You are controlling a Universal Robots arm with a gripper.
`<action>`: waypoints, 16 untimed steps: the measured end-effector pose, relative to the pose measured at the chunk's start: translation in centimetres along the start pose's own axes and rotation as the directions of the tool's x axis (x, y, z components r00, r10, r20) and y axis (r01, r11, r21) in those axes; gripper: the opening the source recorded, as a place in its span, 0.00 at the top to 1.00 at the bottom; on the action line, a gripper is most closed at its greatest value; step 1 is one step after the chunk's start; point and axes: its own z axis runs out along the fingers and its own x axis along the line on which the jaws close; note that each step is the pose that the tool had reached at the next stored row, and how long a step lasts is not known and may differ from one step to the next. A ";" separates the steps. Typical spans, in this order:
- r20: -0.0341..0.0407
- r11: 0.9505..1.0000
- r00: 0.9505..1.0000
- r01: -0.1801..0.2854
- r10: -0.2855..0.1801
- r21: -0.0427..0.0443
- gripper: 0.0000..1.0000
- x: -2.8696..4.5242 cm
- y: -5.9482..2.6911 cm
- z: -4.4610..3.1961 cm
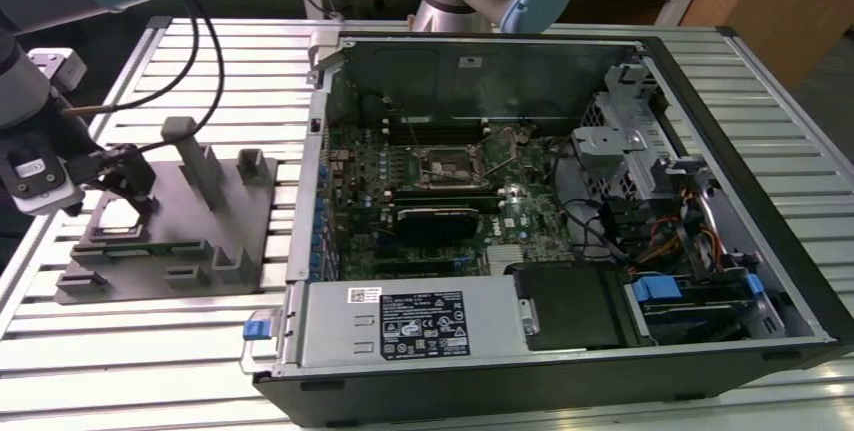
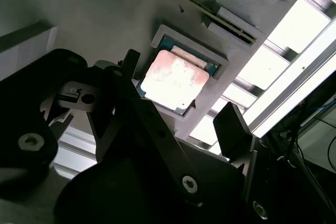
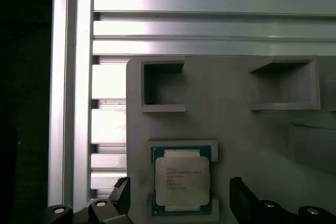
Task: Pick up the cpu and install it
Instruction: 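Pick up the cpu and move it towards the insertion slot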
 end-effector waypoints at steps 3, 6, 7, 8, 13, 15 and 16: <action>0.000 1.000 1.000 0.000 0.000 0.000 0.16 -0.02 0.04 0.31; 0.000 1.000 1.000 0.000 0.000 0.000 0.16 0.00 0.15 0.61; 0.000 1.000 1.000 0.000 0.000 0.000 0.16 0.00 0.20 0.70; 0.000 1.000 1.000 0.000 0.000 0.000 0.16 0.00 0.25 0.78; 0.000 1.000 1.000 0.000 0.000 0.000 0.25 0.01 0.37 1.17; 0.000 1.000 1.000 0.000 0.000 0.000 0.25 0.01 0.40 1.23; 0.000 1.000 1.000 0.000 0.000 0.000 0.25 0.01 0.40 1.25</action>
